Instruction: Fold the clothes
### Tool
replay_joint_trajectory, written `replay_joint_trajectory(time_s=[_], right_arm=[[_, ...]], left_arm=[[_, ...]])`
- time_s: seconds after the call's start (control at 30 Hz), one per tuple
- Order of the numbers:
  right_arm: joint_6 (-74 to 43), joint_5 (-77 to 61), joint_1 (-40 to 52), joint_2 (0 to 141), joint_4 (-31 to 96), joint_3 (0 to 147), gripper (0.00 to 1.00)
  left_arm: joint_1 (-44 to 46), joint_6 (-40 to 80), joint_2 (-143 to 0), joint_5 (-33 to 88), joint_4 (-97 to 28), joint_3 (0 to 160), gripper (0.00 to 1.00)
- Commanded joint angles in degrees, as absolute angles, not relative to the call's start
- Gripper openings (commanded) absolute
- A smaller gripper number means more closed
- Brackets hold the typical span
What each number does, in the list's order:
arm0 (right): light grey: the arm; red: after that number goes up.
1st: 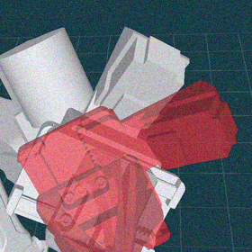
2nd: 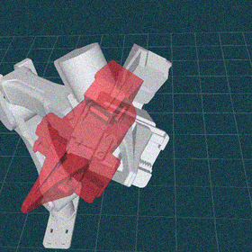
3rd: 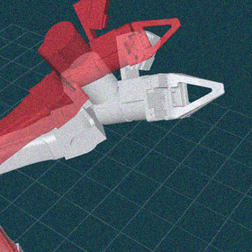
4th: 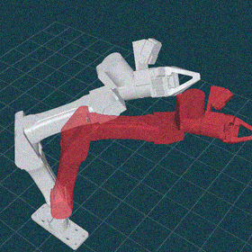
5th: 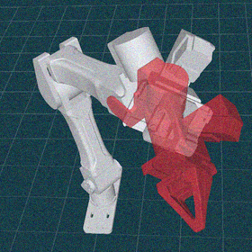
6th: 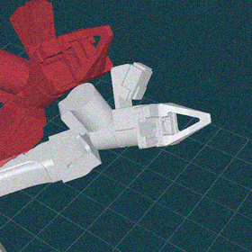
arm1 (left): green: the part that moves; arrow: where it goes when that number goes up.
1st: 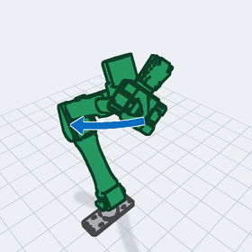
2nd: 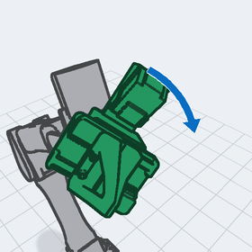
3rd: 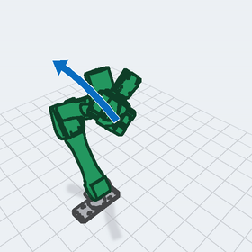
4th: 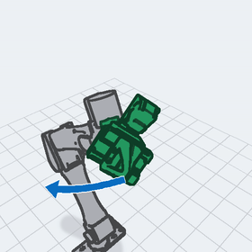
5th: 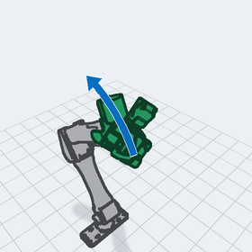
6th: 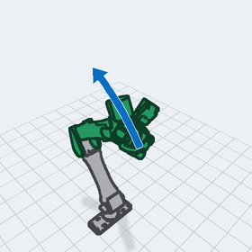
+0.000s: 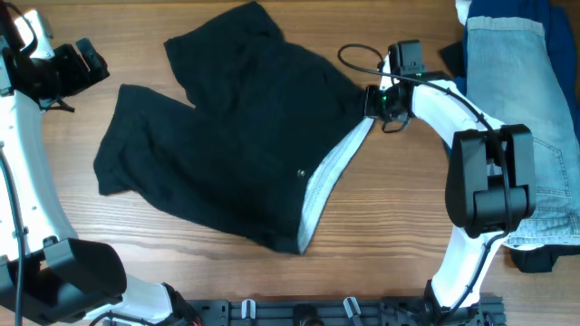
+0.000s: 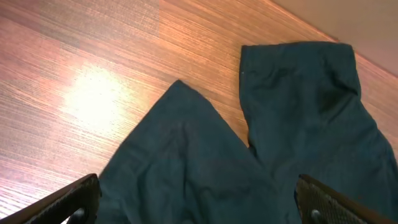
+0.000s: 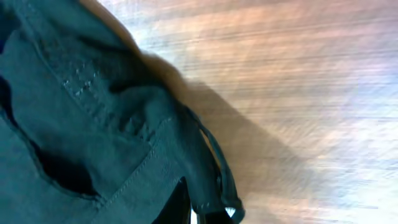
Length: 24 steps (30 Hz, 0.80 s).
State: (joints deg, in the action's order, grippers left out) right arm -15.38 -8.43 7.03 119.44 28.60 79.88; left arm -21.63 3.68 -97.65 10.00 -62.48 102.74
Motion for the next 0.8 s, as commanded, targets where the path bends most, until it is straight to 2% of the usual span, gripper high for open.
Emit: replay_joint_trajectory(time_s=[0.0,0.13,0.27,0.37,0.4,0.43,0.47,0.53,0.6,0.67,0.77], right_arm=[[-16.88,-3.60,6.35,125.25,19.00,80.14,0.04],[-18.87,-4.93,3.99,132.81,19.68,90.17,0.04],[-19.49,-6.46,1.17,133.64,24.03,101.10,0.04],[-18.72,-9.19,-0.69,133.62,32.36,110.50,0.05],[-16.69,-11.25,-0.73,133.56,37.19,113.97,0.34],[-16.12,-11.70,-0.71,133.16,41.36,116.81,0.56],[-15.99,-11.73,-0.62,132.46,45.80,119.57,0.66],[-15.05,-14.79,-0.56,128.81,56.01,124.79,0.74],[-14.98,-18.11,-0.51,123.39,62.11,125.60,0.77],[-14.90,-21.12,-0.10,116.68,67.66,125.58,0.94],[-11.97,-22.35,1.34,106.74,77.43,125.58,0.97]], left_arm=[[-20.60,2.74,-97.30,10.87,-62.33,103.20,1.00],[-19.70,2.81,-97.43,10.92,-64.07,103.11,1.00],[-17.08,3.22,-99.04,10.90,-66.76,103.09,1.00],[-13.67,3.18,-102.19,10.85,-67.55,103.09,1.00],[-12.97,3.18,-103.13,10.85,-67.72,103.09,1.00],[-12.88,3.16,-103.70,10.83,-67.75,103.09,1.00],[-12.93,3.16,-103.85,10.85,-67.79,103.09,1.00],[-13.41,3.16,-103.70,10.85,-68.10,103.09,1.00],[-14.37,2.11,-103.35,10.90,-69.95,103.09,1.00],[-15.09,2.13,-102.74,10.90,-72.69,103.09,1.00],[-15.29,5.34,-99.94,10.85,-78.70,103.09,1.00]])
